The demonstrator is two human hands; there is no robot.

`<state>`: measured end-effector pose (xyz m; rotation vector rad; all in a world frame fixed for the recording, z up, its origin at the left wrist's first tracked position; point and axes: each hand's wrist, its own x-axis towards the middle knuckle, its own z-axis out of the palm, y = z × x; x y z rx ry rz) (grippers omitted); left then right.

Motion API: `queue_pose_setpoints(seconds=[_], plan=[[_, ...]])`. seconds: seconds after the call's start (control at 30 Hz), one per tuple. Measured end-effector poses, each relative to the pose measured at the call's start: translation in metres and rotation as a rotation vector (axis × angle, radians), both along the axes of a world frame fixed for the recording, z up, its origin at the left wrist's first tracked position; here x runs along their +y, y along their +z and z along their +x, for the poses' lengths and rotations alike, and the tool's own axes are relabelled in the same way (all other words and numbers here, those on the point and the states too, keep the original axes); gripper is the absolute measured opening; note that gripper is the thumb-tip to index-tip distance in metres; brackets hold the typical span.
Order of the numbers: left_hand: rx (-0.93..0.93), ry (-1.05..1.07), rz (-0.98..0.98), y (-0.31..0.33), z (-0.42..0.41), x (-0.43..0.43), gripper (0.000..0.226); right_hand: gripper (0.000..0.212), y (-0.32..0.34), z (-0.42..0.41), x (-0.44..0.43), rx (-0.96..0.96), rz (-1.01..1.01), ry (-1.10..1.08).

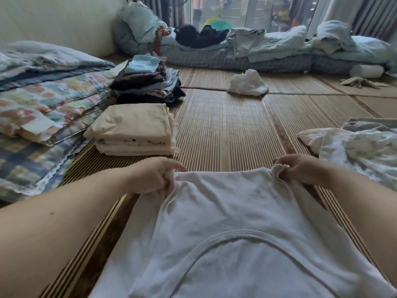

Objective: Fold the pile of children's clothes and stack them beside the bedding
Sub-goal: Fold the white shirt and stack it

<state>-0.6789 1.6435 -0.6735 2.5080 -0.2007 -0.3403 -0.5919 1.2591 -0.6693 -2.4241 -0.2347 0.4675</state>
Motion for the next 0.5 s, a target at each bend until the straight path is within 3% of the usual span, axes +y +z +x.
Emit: queue_pose_setpoints(seconds=[0.1,0.23,0.3,0.37,0.5], plan=[[-0.022,0.079,-0.247,0.004,-0.006,0.009,0.014,0.012,-0.003,0.001,-0.011,0.008,0.338,-0.091],[0.091,0.145,-0.425,0.007,-0.015,0.029,0.028,0.024,-0.001,0.001,-0.022,0.146,0.601,-0.14],[0.152,0.166,-0.505,0.008,-0.014,0.038,0.042,0.026,0.0,0.0,-0.027,0.18,0.59,-0.144],[0.191,0.184,-0.58,0.01,-0.014,0.047,0.052,0.01,0.001,-0.001,-0.028,0.168,0.532,-0.14],[0.105,0.196,-0.58,0.012,-0.023,0.058,0.039,0.029,0.0,0.0,-0.029,0.058,0.533,-0.254]])
